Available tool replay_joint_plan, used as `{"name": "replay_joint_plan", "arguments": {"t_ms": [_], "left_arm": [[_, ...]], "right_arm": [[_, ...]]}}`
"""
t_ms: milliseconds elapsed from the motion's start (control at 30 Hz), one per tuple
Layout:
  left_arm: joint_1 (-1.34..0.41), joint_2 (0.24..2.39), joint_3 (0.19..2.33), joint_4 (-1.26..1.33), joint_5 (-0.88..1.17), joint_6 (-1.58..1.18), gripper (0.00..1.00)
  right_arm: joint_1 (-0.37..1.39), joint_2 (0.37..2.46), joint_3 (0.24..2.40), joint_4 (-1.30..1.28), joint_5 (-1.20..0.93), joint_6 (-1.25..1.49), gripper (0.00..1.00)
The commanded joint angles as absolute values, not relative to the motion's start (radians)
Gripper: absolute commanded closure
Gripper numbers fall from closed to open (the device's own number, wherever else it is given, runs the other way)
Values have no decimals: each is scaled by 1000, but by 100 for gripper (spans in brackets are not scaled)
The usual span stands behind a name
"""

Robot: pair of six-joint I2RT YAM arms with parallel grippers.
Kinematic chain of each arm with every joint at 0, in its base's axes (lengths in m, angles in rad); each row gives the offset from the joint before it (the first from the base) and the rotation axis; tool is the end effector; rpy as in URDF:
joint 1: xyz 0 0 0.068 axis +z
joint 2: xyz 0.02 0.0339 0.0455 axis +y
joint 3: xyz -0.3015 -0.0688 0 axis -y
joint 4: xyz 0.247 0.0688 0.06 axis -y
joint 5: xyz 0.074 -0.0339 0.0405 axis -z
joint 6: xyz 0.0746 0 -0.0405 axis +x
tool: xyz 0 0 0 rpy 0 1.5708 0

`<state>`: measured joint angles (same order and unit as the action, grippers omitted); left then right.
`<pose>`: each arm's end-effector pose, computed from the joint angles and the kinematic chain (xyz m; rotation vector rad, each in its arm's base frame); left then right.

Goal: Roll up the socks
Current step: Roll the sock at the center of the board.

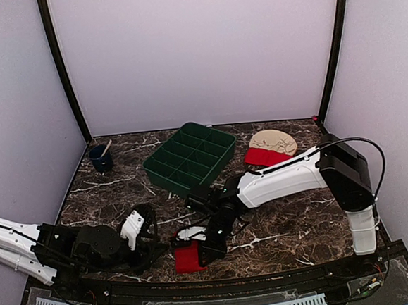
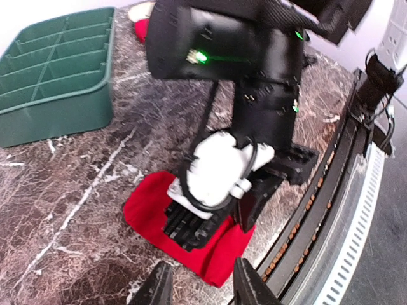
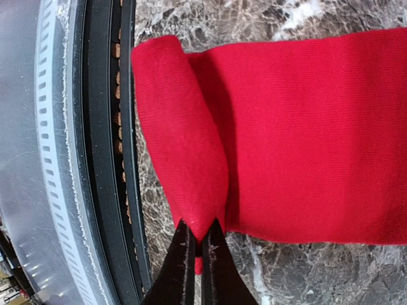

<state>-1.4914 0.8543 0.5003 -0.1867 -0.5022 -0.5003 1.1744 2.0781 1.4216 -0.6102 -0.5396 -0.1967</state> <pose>0.0512 -0.1905 0.2398 0.7279 1.9856 -0.7022 0.1346 0.4207 0.1421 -1.9865 2.2292 0.9430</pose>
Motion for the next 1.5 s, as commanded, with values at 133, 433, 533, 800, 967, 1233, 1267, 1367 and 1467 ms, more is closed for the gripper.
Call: {"name": "replay_joint_plan", "arguments": {"t_ms": [133, 433, 533, 800, 967, 1233, 1267, 1367, 1467], "left_arm": [[-1507, 1067, 555, -160, -363, -343, 66], [-1506, 1216, 558, -44, -332, -239, 65], [-1506, 1260, 567, -31, -315, -209, 61], [-1472, 1331, 569, -17, -350, -179, 55], [-1426, 1355, 563, 7, -315, -153, 54], [-1393, 1382, 561, 22, -229, -130, 54], [-1392, 1382, 559, 24, -213, -129, 54], [-1385, 1391, 555, 26, -185, -130, 55], [-1380, 1401, 553, 23, -173, -134, 55]], "right_arm": [[1138, 2131, 1488, -679, -616, -184, 97], [1115, 2154, 1512, -706, -655, -189, 97], [1113, 2157, 1518, -711, -663, -189, 97], [1112, 2163, 1521, -722, -673, -195, 96], [1109, 2161, 1521, -720, -679, -193, 97], [1103, 2171, 1532, -725, -691, -198, 97], [1103, 2173, 1532, -725, -694, -198, 97], [1101, 2174, 1534, -725, -697, -199, 97], [1101, 2174, 1533, -728, -700, -199, 97]]}}
